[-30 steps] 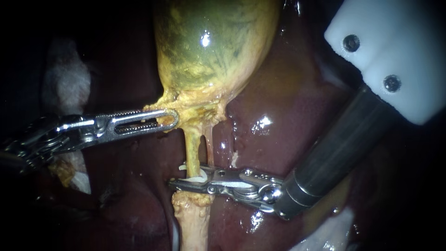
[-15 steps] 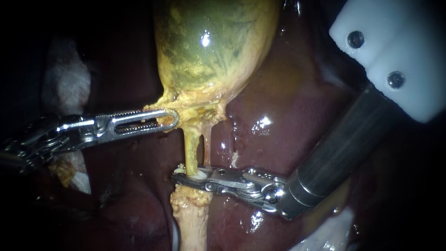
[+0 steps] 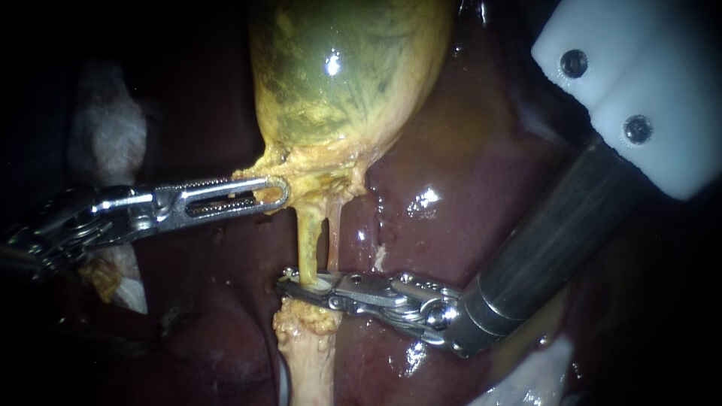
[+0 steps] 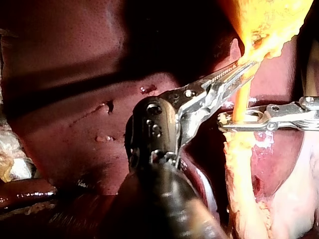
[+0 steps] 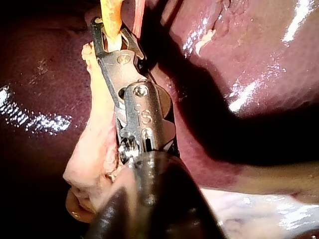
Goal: Clipping first clip left tube
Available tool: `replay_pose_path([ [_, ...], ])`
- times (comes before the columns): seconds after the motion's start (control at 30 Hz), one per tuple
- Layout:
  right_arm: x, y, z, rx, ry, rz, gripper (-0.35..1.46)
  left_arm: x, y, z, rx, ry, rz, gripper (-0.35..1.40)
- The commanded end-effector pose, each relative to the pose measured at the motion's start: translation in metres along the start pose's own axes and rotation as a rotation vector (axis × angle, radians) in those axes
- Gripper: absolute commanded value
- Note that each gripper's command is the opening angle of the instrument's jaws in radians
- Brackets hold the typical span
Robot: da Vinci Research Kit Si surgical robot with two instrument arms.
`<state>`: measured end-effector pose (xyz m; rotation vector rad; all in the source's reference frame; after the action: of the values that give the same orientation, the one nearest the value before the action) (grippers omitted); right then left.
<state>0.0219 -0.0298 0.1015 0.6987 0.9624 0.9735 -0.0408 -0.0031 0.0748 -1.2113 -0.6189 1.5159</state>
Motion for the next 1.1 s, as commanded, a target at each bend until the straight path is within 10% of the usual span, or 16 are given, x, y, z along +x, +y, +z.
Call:
replay_pose_path([
  [0.03, 0.0000, 0.0000, 0.0000, 0.000, 0.000, 0.000, -0.05, 0.0000, 0.0000, 0.0000, 0.000, 0.000, 0.000, -0.35],
  [1.1, 0.0000, 0.0000, 0.0000, 0.000, 0.000, 0.000, -0.24, 0.0000, 0.0000, 0.0000, 0.000, 0.000, 0.000, -0.35],
])
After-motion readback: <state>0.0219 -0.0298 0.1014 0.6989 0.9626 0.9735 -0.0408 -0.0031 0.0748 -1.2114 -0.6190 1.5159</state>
